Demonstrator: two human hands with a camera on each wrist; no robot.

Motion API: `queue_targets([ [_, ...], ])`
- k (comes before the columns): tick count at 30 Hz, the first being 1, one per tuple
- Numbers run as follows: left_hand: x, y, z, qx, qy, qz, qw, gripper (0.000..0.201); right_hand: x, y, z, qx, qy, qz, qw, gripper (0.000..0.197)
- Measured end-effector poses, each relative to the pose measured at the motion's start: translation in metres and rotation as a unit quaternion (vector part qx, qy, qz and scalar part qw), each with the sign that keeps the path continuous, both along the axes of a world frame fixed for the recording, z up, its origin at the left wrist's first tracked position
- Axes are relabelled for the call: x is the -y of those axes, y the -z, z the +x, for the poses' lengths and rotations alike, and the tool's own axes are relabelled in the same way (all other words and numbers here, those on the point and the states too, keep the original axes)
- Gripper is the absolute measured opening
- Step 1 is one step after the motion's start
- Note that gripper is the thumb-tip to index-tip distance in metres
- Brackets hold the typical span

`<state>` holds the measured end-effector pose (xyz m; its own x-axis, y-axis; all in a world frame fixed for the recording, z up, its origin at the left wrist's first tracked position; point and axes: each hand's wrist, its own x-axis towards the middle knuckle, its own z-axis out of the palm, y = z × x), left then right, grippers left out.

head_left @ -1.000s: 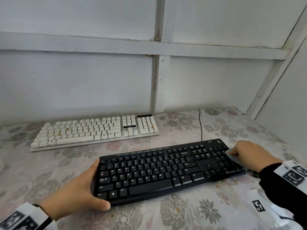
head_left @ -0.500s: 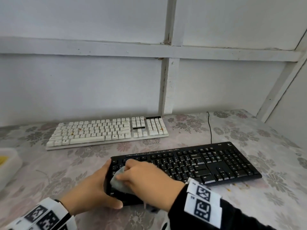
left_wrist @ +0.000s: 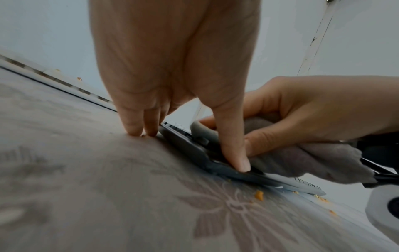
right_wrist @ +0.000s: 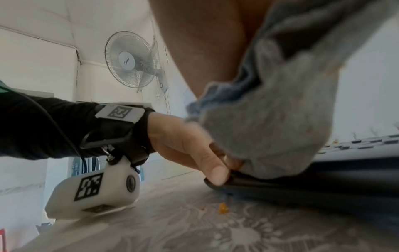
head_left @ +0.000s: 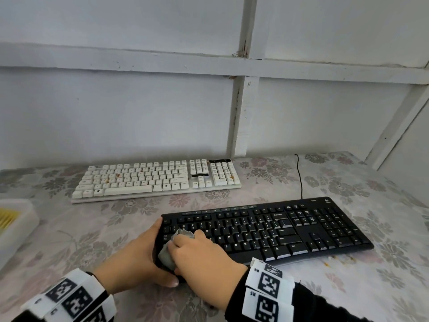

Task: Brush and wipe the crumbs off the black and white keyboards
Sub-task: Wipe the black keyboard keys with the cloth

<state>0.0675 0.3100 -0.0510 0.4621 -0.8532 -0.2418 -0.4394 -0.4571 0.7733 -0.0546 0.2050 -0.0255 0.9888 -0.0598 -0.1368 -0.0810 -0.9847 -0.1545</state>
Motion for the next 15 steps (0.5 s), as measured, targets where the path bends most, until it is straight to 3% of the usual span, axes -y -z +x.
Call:
queue_targets([
  [6,-0.003,0.001,-0.001,-0.004,0.0,-0.005,1.0,0.103,0.001,-0.008,-0.008,-0.04,0.015,-0.006,0.999,0.032],
  [15,-0.004,0.001,-0.001,0.002,0.001,0.006,1.0,0.1,0.028,0.005,-0.019,-0.003,0.064,-0.014,0.998,0.018],
])
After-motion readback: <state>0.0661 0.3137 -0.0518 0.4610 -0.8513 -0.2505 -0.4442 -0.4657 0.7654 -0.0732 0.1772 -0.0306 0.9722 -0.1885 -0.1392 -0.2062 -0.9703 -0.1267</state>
